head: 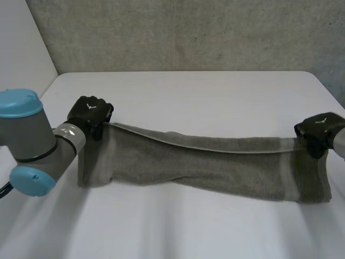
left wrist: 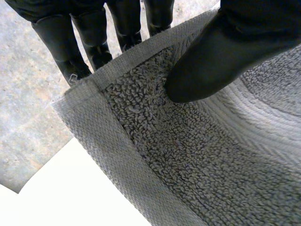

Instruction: Fold the towel.

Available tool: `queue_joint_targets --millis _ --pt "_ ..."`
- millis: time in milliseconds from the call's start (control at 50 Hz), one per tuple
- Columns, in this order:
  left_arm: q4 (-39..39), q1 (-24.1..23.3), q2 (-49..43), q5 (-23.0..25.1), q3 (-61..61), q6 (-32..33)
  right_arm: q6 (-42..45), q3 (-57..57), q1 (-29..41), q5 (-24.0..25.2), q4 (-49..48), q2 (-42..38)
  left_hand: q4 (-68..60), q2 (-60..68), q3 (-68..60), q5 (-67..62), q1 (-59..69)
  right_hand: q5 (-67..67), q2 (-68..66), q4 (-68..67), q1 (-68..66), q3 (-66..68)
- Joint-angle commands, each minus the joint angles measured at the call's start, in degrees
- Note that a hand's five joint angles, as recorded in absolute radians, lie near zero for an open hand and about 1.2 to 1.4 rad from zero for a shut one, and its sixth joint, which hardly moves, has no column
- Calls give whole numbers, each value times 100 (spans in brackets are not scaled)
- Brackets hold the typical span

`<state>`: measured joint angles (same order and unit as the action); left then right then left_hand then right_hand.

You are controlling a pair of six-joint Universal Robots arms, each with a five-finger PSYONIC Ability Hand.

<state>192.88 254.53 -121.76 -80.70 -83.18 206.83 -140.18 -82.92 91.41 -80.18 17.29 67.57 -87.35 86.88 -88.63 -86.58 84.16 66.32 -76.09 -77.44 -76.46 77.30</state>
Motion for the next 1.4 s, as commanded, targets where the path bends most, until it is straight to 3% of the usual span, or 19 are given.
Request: queue_joint_targets --millis 20,140,160,180,200,240,320,420,600,740,820,1000,1100,1240,1400 --pt "-14 0 -620 11 574 6 -53 364 8 -199 -24 -753 735 -688 863 1658 -416 368 -391 -256 -354 270" --pt "-14 -18 -761 11 689 15 -114 496 17 -340 -86 -912 1742 -1695 1870 2665 -1423 368 -391 -256 -354 270" --pt "-14 -26 -761 11 689 15 -175 531 17 -340 -147 -938 2908 -2861 3035 3831 -2589 -359 336 471 373 -457" --pt "-14 -35 -761 2 689 15 -254 540 17 -349 -217 -947 4485 -4438 4612 5408 -4166 -2664 2641 2776 2678 -2763" --pt "-14 -35 -761 2 689 15 -255 540 17 -349 -218 -947 4501 -4454 4628 5423 -4182 -2688 2664 2799 2701 -2786" --pt "-5 -44 -744 -7 706 6 -421 558 0 -384 -375 -947 6193 -6146 6321 7116 -5874 -6632 6609 6744 6646 -6730" --pt "-5 -53 -700 -16 707 6 -614 567 -27 -471 -594 -921 6938 -6890 7065 7860 -6618 -6632 6609 6744 6646 -6730" --pt "-23 -70 -533 -24 689 -3 -914 514 -36 -560 -1000 -692 6940 -6893 7067 7863 -6621 -6632 6609 6744 6646 -6730" --pt "-49 -88 108 -165 216 -11 -1239 5 -80 -489 -1395 440 6823 -6775 6950 7745 -6503 -6632 6609 6744 6646 -6730" --pt "-40 -79 715 -95 -629 -11 -932 -813 -80 -349 -1184 1030 6772 -6725 6899 7695 -6453 -6632 6609 6744 6646 -6730" --pt "39 -79 1031 -34 -1234 -3 -450 -1567 -97 37 -1018 1311 6772 -6725 6899 7695 -6453 -6561 6537 6673 6575 -6659" --pt "100 0 1085 187 -1737 6 -325 -2413 -335 337 -1088 1303 6520 -6472 6647 7442 -6200 -6203 6180 6315 6217 -6302" --pt "197 26 1032 178 -1798 -3 -325 -2693 -659 749 -1289 1145 6520 -6472 6647 7442 -6200 -6337 6314 6449 6351 -6435" --pt "329 18 953 169 -1816 6 -378 -2729 -739 759 -1746 601 6520 -6472 6647 7442 -6200 -6204 6180 6316 6218 -6302" --pt "355 18 795 160 -1816 6 -352 -2676 -800 741 -1975 336 6536 -6489 6664 7459 -6217 -3966 3943 4078 3980 -4064"
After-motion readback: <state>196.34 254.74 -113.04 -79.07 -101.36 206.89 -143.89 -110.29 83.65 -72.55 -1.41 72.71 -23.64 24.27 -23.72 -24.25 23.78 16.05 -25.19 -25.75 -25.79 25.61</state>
